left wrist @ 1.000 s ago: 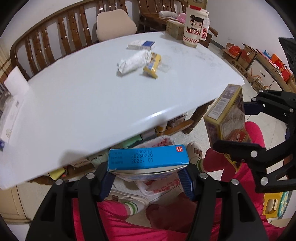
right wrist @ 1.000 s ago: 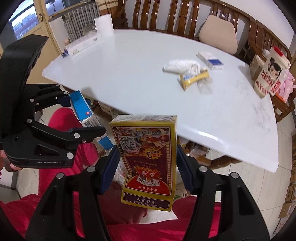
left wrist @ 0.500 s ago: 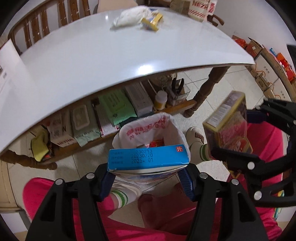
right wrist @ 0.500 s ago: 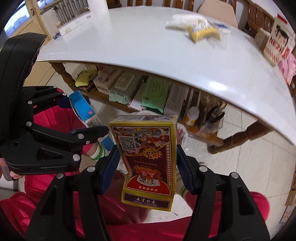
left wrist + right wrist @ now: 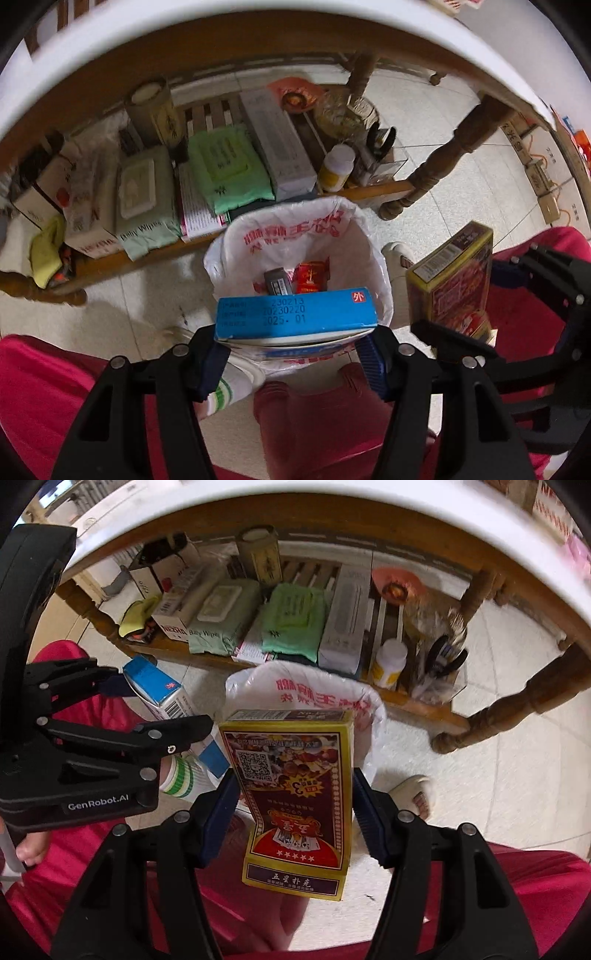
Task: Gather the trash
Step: 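Lower both held boxes into the white trash bag and open both tools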
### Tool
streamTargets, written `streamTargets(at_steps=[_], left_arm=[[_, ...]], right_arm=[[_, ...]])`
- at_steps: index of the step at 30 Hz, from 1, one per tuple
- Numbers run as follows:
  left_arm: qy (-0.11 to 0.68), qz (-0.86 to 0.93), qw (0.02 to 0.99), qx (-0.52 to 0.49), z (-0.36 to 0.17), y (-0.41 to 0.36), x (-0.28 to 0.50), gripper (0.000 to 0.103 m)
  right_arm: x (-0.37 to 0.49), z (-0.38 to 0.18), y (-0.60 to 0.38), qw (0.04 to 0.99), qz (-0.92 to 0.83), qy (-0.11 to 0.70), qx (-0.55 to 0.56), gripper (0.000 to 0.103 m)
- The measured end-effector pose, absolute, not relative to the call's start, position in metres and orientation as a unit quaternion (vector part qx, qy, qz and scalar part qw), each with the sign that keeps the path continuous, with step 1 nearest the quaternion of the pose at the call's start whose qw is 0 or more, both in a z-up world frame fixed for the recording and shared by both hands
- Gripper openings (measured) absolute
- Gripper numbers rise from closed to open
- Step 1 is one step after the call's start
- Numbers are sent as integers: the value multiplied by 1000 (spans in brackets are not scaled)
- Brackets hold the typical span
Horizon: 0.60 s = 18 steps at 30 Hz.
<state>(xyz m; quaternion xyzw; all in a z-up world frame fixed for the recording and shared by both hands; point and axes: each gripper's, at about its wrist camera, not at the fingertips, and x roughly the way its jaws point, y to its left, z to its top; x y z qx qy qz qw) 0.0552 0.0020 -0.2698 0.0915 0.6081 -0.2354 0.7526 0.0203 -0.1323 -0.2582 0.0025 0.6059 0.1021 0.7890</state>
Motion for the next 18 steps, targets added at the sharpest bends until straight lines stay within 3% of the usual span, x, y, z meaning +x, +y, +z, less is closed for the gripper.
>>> streamTargets(at_steps=[18], left_arm=[[662,-192,722,60,-346,-5,97,60]], right_arm=[[61,-349,-134,741,83,666,20,60]])
